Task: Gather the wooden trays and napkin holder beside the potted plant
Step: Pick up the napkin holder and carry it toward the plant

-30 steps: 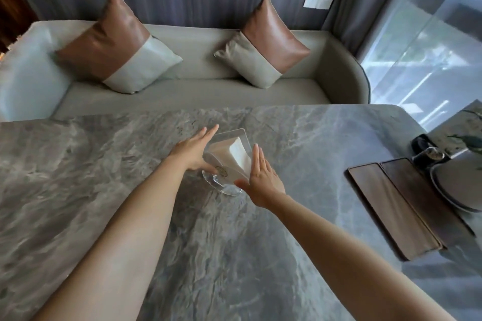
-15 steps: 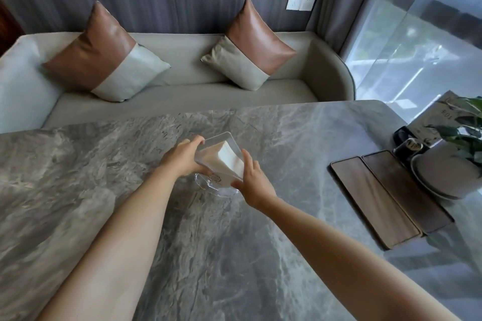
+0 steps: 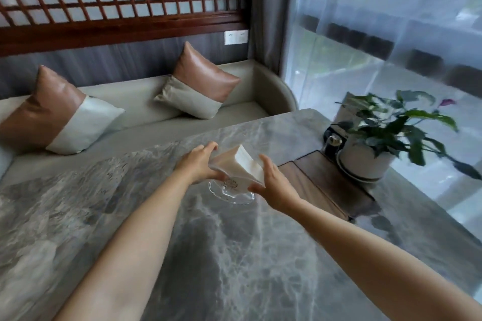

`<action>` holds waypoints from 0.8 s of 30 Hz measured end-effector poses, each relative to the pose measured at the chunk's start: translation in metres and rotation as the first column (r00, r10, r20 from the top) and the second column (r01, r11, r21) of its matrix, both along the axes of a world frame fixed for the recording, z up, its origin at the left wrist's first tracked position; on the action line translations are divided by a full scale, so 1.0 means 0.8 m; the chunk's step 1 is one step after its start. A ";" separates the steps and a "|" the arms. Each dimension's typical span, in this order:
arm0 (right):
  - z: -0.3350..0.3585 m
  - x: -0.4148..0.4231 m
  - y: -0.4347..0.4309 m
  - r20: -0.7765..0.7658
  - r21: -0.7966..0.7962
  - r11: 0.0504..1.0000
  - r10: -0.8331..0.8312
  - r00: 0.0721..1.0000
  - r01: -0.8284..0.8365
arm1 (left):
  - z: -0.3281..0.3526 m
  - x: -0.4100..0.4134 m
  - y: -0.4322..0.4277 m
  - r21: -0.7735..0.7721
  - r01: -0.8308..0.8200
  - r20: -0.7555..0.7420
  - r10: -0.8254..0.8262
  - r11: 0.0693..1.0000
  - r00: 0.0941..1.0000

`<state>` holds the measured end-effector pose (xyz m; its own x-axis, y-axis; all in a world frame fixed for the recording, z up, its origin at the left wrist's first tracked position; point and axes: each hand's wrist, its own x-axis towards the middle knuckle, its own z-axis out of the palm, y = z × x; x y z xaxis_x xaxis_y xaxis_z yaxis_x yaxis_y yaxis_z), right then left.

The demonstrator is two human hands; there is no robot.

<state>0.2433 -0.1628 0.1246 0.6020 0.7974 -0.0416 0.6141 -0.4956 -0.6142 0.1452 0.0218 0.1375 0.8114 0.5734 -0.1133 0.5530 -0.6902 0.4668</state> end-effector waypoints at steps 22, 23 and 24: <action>-0.020 0.251 -0.421 -0.086 0.027 0.878 -0.475 0.876 0.478 | -0.020 0.375 -0.388 -0.076 0.532 -0.010 -0.534 0.844 0.846; -0.026 0.257 -0.435 -0.099 0.024 0.867 -0.493 0.864 0.498 | -0.025 0.384 -0.402 -0.093 0.544 -0.007 -0.547 0.834 0.837; -0.031 0.262 -0.448 -0.113 0.021 0.858 -0.508 0.854 0.514 | -0.030 0.393 -0.416 -0.115 0.555 -0.009 -0.559 0.824 0.829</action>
<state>0.4529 -0.5209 0.0996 0.9199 0.3810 -0.0927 0.2167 -0.6910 -0.6896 0.4598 -0.3109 0.1136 0.9825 0.0088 -0.1858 0.1092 -0.8361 0.5376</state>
